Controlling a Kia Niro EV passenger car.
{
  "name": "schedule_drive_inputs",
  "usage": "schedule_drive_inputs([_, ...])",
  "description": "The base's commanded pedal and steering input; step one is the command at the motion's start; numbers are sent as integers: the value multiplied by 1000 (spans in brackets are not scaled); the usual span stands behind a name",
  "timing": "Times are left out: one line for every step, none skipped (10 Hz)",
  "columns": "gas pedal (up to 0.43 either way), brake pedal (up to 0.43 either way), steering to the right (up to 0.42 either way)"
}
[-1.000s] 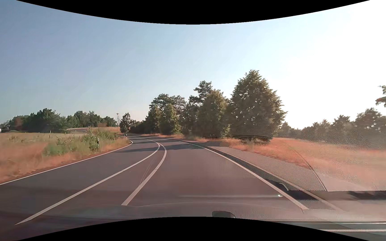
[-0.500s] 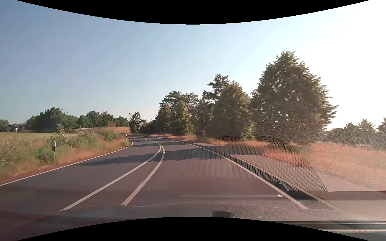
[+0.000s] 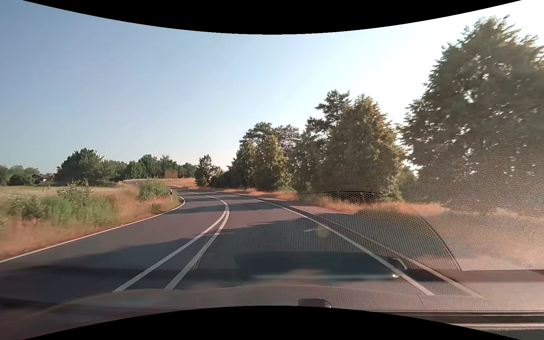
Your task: Follow the waypoints while adhering to traffic rules and regulations
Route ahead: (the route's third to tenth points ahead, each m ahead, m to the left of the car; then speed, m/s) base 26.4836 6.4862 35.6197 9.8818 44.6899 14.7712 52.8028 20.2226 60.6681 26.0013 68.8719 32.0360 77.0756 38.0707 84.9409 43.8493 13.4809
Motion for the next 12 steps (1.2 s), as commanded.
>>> schedule_drive_inputs([28, 0, -54])
schedule_drive_inputs([28, 0, -53])
schedule_drive_inputs([28, 0, -53])
schedule_drive_inputs([28, 0, -53])
schedule_drive_inputs([28, 0, -54])
schedule_drive_inputs([28, 0, -54])
schedule_drive_inputs([28, 0, -59])
schedule_drive_inputs([28, 0, -62])
schedule_drive_inputs([28, 0, -65])
schedule_drive_inputs([28, 0, -65])
schedule_drive_inputs([28, 0, -66])
schedule_drive_inputs([28, 0, -68])
